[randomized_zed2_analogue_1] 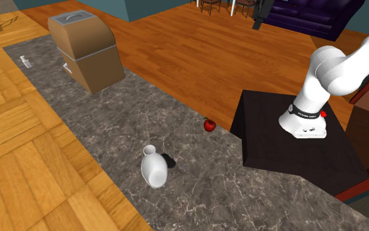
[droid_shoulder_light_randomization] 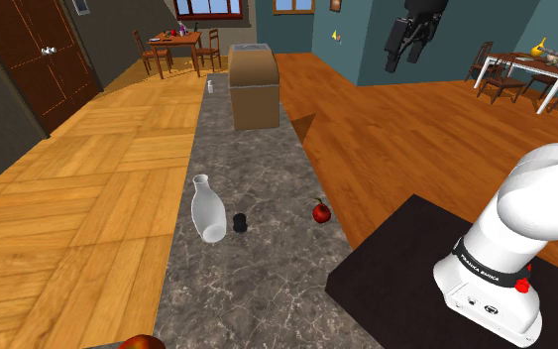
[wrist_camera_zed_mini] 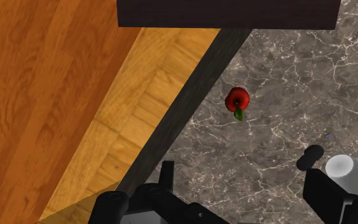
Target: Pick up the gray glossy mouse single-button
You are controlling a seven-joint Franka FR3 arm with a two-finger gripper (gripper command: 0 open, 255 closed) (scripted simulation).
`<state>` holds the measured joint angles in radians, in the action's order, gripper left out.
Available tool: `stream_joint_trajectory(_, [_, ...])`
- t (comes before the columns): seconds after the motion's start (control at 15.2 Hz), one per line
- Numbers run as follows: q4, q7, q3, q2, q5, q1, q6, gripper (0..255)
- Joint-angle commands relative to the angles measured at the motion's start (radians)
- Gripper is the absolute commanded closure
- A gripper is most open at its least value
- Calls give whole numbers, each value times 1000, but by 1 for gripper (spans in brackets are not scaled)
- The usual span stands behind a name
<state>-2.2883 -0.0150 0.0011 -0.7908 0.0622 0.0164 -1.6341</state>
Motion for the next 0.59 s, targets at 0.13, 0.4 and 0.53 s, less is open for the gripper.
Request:
stream_joint_trajectory(0.13, [-38,-27,19,23,-14,-7,-55,0])
stream_joint_trajectory(0.4, [-101,-79,59,84,-40,-21,-168,0])
stream_joint_trajectory(0.53, [-125,-105,79,123,-52,-28,-225,0])
